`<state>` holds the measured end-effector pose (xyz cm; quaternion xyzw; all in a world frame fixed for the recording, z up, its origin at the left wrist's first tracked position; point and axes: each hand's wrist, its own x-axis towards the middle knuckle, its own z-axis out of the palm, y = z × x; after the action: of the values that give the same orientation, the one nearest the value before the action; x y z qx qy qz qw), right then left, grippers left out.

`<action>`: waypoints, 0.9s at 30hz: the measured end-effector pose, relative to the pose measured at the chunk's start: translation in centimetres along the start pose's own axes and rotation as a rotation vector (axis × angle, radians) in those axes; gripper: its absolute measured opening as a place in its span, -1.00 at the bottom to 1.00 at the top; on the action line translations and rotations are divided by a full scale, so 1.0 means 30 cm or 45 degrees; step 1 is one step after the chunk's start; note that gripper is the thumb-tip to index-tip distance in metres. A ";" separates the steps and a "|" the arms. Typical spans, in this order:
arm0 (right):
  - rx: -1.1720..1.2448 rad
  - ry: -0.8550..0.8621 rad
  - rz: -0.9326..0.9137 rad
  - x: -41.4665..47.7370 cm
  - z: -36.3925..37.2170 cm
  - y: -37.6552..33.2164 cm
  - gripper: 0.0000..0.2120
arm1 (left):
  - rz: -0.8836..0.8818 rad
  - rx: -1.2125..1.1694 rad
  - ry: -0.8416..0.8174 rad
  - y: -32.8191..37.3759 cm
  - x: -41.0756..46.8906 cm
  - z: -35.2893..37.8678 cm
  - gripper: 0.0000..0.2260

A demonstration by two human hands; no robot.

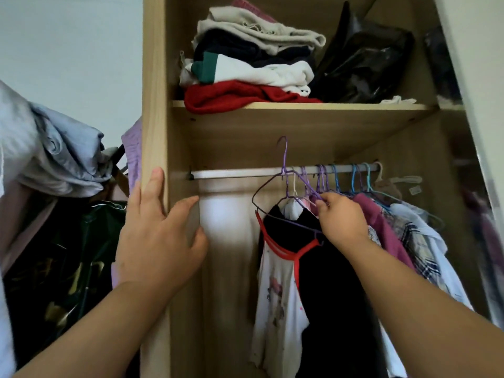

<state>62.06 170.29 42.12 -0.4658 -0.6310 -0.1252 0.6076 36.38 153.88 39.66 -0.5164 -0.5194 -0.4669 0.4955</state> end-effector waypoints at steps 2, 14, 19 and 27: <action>0.037 0.033 0.003 -0.038 -0.066 0.031 -0.79 | 0.031 0.019 -0.028 0.031 -0.031 -0.001 -0.56; 0.400 -0.139 0.330 -0.496 -0.615 0.102 -0.88 | -0.020 -0.697 -0.865 0.272 -0.326 0.234 -0.25; 0.206 -0.077 0.525 -0.817 -0.775 -0.054 -0.91 | -0.021 -0.975 -0.843 0.318 -0.497 0.214 -0.26; -0.363 0.163 0.890 -1.436 -0.890 -0.431 -0.88 | 0.300 -1.390 -0.977 0.276 -0.779 0.053 -0.81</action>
<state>62.43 125.26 15.50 -0.7240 -0.3712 -0.0258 0.5808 44.04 154.01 16.03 -0.8750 -0.2883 -0.3888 -0.0083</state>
